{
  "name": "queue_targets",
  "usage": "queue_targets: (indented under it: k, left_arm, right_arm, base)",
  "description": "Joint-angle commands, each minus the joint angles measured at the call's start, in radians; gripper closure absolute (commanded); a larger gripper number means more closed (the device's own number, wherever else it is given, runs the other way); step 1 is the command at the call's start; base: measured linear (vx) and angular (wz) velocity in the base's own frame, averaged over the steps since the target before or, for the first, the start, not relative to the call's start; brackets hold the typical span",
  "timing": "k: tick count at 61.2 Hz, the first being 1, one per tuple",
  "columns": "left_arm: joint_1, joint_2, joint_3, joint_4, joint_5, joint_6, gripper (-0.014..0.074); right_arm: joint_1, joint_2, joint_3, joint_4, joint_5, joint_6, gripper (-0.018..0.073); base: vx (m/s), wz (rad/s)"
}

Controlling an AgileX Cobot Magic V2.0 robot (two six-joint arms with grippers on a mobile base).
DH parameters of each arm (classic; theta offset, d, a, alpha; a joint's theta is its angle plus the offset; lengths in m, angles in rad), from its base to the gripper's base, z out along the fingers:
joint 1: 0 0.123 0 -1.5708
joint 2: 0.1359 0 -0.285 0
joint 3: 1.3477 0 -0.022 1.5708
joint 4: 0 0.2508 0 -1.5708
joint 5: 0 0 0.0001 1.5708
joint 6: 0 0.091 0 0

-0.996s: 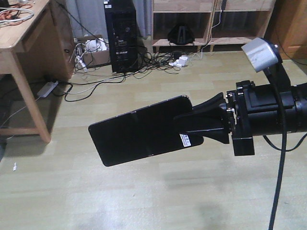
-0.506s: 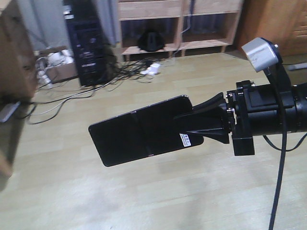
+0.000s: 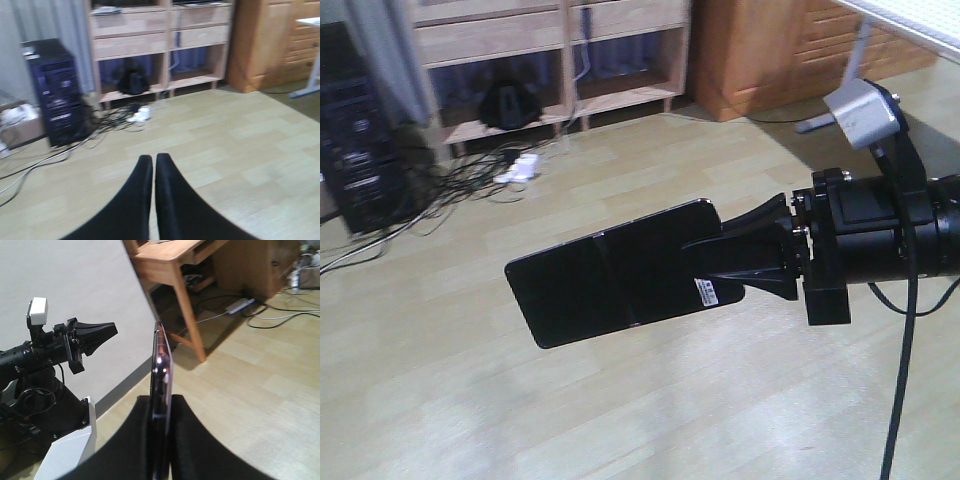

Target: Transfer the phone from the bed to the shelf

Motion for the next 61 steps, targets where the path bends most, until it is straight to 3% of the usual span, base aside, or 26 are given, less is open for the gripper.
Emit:
queue_targets:
  k: [1, 61]
  left_arm:
    - [-0.005, -0.005, 0.003, -0.009, -0.065, -0.004, 0.0596]
    - [-0.005, -0.005, 0.003, -0.009, -0.065, -0.004, 0.0596]
  right_arm:
    - [-0.001, -0.031, -0.026, 0.1, 0.088, 0.001, 0.0564]
    - [-0.001, -0.031, -0.026, 0.1, 0.088, 0.001, 0.0564]
  base:
    - [0.26, -0.54]
    - [0.26, -0.47]
